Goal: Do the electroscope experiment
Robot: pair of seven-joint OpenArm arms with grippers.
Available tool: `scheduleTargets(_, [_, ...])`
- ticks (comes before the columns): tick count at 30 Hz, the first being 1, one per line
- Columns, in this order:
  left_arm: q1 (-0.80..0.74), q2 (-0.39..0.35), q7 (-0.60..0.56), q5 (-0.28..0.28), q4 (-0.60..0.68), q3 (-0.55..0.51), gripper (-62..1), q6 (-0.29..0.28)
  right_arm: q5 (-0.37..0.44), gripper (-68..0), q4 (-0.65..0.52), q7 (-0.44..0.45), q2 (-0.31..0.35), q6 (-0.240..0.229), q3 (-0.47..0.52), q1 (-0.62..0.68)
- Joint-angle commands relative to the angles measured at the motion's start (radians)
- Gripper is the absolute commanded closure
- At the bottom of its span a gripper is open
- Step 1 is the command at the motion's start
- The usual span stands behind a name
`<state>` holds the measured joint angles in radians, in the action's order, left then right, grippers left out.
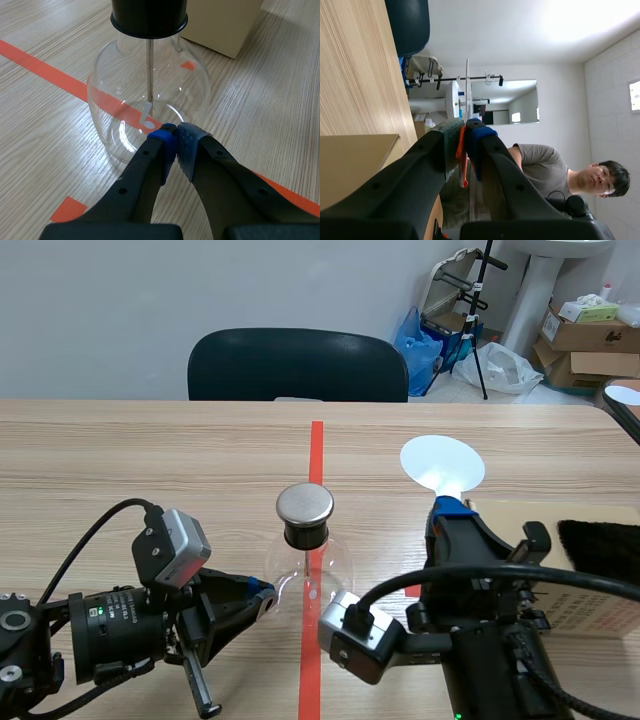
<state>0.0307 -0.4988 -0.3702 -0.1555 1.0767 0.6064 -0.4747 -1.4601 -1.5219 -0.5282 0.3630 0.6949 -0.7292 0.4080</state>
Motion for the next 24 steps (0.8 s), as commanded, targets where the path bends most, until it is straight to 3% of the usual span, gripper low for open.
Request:
scheduleTargets(1, [0.006,0.002,-0.007,-0.009,0.013,-0.009,-2.7,-0.006,-0.001,-1.0,-0.009,-0.004,0.014,-0.005,0.0,-0.012])
scheduleTargets(11, [0.006,0.002,0.004,-0.009,0.013,-0.009,-2.7,-0.006,-0.001,-1.1,-0.009,0.022,0.014,-0.034,0.0,-0.012])
scheduleTargets(24, [0.006,0.002,0.003,-0.009,0.013,-0.009,-2.7,-0.006,-0.001,-1.0,-0.009,0.026,0.014,-0.034,0.0,-0.012])
